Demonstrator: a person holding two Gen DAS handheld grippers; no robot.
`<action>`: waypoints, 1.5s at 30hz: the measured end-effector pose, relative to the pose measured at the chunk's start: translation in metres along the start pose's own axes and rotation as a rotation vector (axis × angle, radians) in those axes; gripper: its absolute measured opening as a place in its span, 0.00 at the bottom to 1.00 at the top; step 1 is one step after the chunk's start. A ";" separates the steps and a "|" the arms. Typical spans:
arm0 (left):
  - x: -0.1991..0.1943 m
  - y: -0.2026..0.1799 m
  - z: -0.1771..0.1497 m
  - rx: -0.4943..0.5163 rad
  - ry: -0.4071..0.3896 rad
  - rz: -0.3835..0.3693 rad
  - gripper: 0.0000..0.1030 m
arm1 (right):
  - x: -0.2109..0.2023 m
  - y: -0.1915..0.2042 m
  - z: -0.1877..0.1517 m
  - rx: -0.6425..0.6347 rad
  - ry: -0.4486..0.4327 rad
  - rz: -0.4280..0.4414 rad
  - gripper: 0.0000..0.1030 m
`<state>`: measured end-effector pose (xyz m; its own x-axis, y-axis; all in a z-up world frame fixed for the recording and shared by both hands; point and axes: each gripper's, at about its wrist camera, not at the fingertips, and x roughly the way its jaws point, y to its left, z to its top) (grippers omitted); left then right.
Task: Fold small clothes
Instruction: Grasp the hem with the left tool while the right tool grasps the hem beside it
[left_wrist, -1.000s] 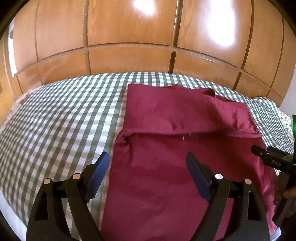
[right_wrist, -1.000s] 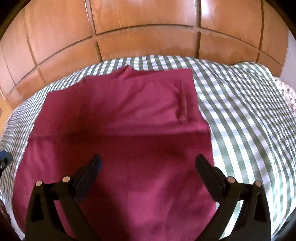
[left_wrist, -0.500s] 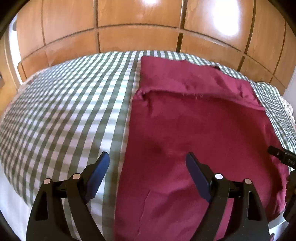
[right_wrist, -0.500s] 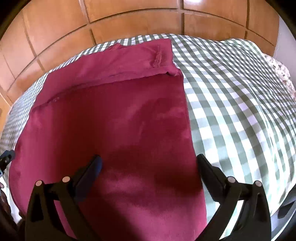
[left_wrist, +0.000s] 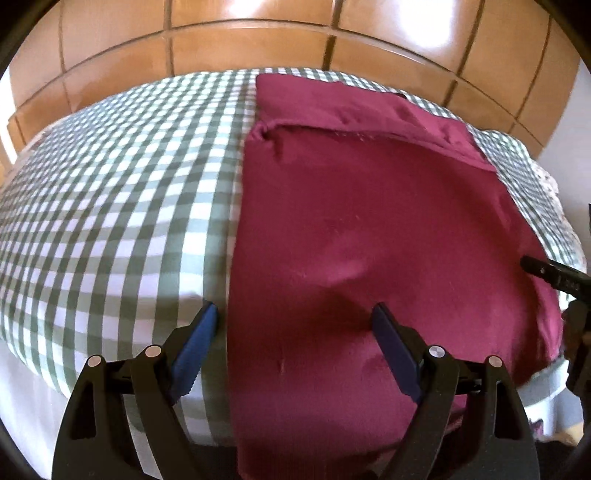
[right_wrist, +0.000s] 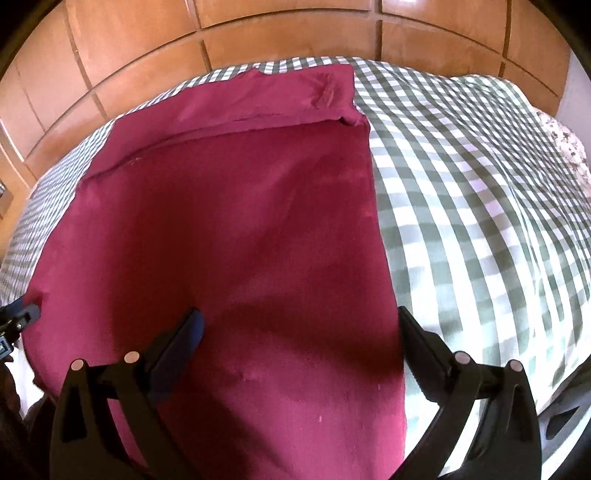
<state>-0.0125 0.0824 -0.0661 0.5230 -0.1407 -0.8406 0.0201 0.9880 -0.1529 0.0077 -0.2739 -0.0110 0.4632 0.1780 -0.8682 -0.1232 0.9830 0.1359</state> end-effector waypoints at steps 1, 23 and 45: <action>-0.002 0.001 -0.002 0.003 0.004 -0.012 0.77 | -0.003 -0.002 -0.004 0.009 0.005 0.022 0.98; -0.040 0.013 -0.027 0.002 0.072 -0.336 0.07 | -0.050 -0.012 -0.046 0.000 0.112 0.226 0.10; 0.021 0.049 0.154 -0.249 -0.057 -0.312 0.14 | 0.013 -0.061 0.109 0.362 -0.072 0.369 0.55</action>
<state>0.1305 0.1372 -0.0118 0.5712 -0.4206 -0.7049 -0.0180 0.8521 -0.5231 0.1164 -0.3266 0.0213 0.5068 0.5058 -0.6981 0.0157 0.8043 0.5941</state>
